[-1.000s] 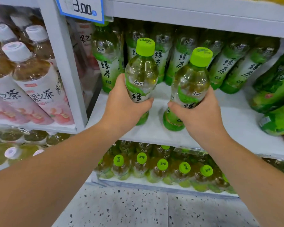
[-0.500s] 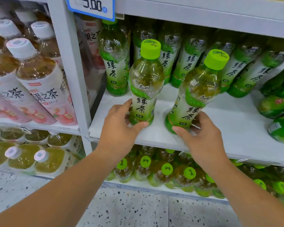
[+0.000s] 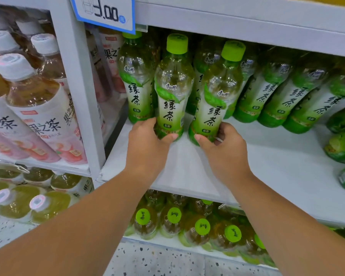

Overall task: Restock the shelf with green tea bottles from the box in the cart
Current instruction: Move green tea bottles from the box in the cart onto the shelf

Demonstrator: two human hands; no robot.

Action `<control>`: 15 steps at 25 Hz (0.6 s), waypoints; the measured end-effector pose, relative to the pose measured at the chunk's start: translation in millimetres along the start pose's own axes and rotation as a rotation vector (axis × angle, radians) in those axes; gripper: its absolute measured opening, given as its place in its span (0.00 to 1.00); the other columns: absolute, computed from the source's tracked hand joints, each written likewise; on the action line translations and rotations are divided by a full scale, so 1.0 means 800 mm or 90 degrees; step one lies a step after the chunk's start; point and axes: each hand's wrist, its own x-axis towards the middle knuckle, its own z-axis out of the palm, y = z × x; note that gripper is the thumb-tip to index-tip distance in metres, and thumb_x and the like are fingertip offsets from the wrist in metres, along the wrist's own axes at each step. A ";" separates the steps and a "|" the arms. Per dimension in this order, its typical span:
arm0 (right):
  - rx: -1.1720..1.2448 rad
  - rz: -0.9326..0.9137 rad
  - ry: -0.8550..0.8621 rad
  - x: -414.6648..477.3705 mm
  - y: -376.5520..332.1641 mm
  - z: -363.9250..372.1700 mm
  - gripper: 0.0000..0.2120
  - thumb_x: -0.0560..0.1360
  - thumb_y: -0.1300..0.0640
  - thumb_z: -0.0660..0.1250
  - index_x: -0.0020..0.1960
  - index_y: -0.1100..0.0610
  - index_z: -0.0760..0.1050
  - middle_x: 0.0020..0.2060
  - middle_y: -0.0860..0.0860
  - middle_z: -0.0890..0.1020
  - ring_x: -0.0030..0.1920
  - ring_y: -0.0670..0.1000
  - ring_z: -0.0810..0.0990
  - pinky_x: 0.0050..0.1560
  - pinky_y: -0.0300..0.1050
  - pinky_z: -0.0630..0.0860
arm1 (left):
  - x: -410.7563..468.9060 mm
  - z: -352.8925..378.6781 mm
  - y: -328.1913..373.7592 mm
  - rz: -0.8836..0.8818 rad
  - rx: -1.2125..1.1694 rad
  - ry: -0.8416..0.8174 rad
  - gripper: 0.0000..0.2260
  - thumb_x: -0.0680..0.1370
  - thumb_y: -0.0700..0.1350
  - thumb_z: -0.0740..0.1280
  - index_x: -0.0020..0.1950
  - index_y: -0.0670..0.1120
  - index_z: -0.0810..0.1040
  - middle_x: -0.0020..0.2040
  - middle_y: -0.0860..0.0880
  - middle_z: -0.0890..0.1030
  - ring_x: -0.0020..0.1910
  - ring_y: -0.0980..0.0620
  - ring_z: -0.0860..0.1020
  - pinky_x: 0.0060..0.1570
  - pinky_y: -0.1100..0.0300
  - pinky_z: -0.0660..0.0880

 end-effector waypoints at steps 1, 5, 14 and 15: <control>0.004 0.000 0.001 0.006 0.001 0.003 0.18 0.71 0.53 0.77 0.57 0.48 0.76 0.46 0.36 0.80 0.48 0.35 0.80 0.48 0.32 0.75 | 0.005 0.002 0.002 -0.018 0.001 0.012 0.15 0.71 0.55 0.77 0.54 0.50 0.83 0.50 0.51 0.83 0.47 0.52 0.80 0.51 0.56 0.79; 0.041 0.016 0.005 0.023 0.003 0.012 0.17 0.71 0.54 0.77 0.58 0.52 0.79 0.47 0.39 0.84 0.46 0.36 0.82 0.48 0.33 0.77 | 0.007 0.007 0.016 -0.090 -0.034 0.048 0.13 0.70 0.53 0.79 0.39 0.47 0.79 0.38 0.50 0.80 0.35 0.55 0.74 0.31 0.73 0.66; 0.000 -0.004 0.031 0.021 0.019 0.019 0.26 0.69 0.43 0.73 0.66 0.45 0.76 0.56 0.39 0.83 0.58 0.40 0.80 0.60 0.46 0.78 | -0.006 0.000 0.010 -0.119 -0.096 0.049 0.09 0.73 0.49 0.77 0.45 0.44 0.83 0.37 0.53 0.81 0.44 0.48 0.82 0.49 0.57 0.77; -0.003 -0.006 0.040 0.021 0.019 0.019 0.24 0.70 0.45 0.74 0.65 0.45 0.76 0.55 0.39 0.83 0.58 0.40 0.80 0.60 0.46 0.78 | -0.006 0.001 0.009 -0.128 -0.101 0.057 0.08 0.73 0.48 0.77 0.43 0.44 0.84 0.35 0.55 0.80 0.44 0.48 0.82 0.50 0.56 0.77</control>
